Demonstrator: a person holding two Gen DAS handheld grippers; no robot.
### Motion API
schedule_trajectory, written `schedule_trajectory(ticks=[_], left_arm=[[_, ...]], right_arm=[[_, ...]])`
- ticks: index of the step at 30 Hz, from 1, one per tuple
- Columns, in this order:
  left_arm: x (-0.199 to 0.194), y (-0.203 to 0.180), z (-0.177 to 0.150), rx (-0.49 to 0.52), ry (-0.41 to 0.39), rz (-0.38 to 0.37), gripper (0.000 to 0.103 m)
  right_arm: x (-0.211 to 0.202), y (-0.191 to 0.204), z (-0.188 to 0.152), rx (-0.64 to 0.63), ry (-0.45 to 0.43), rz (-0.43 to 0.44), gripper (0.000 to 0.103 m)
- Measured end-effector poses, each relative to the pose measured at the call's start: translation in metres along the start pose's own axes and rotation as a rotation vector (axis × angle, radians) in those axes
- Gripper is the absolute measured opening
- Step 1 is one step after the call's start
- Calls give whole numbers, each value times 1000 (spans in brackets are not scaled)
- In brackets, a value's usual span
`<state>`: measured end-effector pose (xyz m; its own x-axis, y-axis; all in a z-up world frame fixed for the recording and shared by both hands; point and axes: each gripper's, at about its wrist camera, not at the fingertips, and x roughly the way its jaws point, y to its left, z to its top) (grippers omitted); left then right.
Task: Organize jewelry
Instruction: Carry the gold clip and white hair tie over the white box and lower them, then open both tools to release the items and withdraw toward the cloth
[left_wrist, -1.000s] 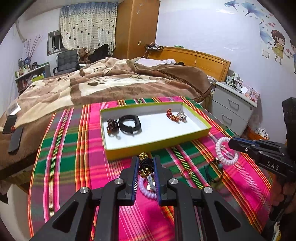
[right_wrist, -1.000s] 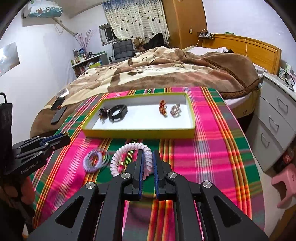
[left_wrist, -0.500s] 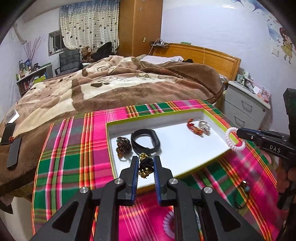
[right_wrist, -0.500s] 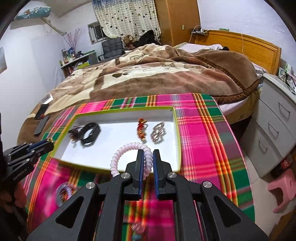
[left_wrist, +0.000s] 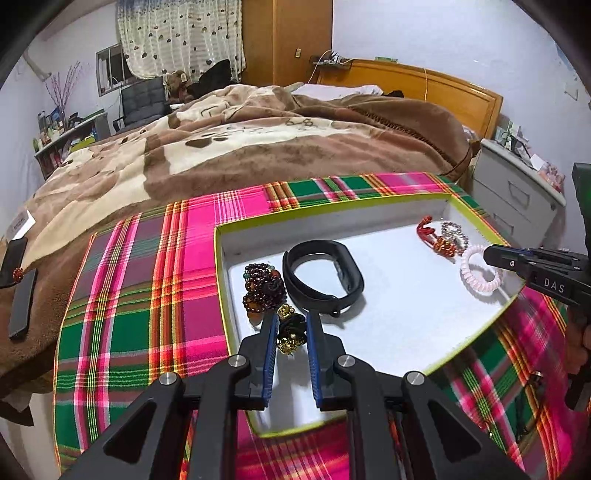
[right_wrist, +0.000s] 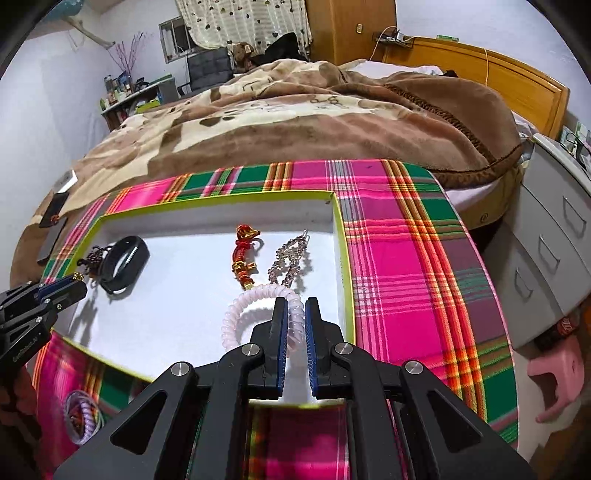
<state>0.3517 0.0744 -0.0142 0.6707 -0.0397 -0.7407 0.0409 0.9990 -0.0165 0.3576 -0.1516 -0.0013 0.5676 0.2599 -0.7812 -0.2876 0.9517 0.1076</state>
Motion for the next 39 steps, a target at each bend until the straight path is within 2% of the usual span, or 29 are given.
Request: schedule_trajectory(ticks=[14,18,20,23,30,39], left_arm=[[10,-3,1,33,14,12,16],[9,-3,0,31,2,22,17],[7,-2,0,24,-3,20,23],[3,2,0,3,-11,12,25],[-29,4,-7,-32,-58,-2,25],[-85,-5,-32,-42,-126,-24,25]], right_arm=[[8,2,2,-17,18,-8,11],[6,2,3,-15,10,-9,18],[4,1,3,-11,4,-4,20],[-3,1,2,-9,-8,0,25],[-34,8,-6,-3,-56,30,25],[-88,23,-37,-15,-119,68,25]])
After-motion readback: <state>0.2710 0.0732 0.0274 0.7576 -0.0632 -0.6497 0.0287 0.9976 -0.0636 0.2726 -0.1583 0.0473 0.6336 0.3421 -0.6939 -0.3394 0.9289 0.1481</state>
